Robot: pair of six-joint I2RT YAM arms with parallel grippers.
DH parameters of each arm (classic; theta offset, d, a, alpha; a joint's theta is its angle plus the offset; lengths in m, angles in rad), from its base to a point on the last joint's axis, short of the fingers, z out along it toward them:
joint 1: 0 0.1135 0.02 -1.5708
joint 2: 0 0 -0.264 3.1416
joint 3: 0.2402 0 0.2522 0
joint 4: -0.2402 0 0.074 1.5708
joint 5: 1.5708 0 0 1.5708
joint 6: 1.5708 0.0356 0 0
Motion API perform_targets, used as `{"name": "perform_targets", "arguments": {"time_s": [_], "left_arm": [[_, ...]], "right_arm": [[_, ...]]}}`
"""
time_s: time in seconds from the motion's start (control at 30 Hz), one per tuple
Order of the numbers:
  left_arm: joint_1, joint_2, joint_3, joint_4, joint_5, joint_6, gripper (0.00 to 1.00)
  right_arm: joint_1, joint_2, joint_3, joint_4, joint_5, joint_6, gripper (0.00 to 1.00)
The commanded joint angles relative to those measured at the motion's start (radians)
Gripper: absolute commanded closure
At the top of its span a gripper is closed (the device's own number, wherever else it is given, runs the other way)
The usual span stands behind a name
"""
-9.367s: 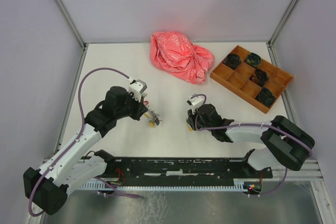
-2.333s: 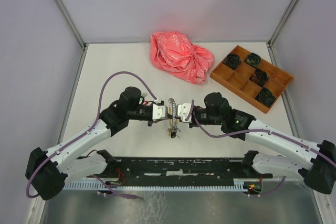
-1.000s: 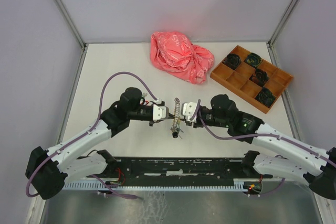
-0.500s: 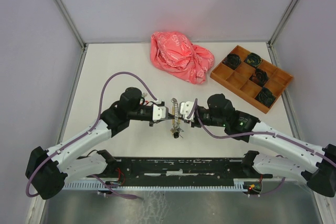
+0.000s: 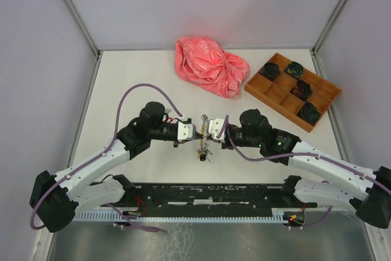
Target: Put the keys on the keyring
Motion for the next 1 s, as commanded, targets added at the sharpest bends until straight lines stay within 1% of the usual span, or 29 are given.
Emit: {"name": "perform_targets", "arguments": {"time_s": [0.0, 0.53, 0.7, 0.77, 0.97], "left_arm": [[-0.012, -0.001, 0.031, 0.061, 0.016, -0.048, 0.97], [-0.043, 0.021, 0.064, -0.003, -0.029, -0.029, 0.97], [-0.055, 0.035, 0.082, -0.041, -0.063, -0.018, 0.97], [-0.058, 0.035, 0.085, -0.048, -0.067, -0.017, 0.97], [-0.058, 0.011, 0.066, -0.019, -0.075, -0.020, 0.97]], "right_arm": [[0.004, 0.003, 0.048, 0.033, -0.035, 0.013, 0.99], [0.003, 0.057, 0.109, 0.004, -0.061, 0.024, 0.99], [0.003, 0.069, 0.127, 0.003, -0.057, 0.036, 0.99], [0.003, 0.072, 0.130, 0.007, -0.058, 0.040, 0.97], [0.002, 0.036, 0.107, -0.025, -0.011, 0.028, 0.80]]}}
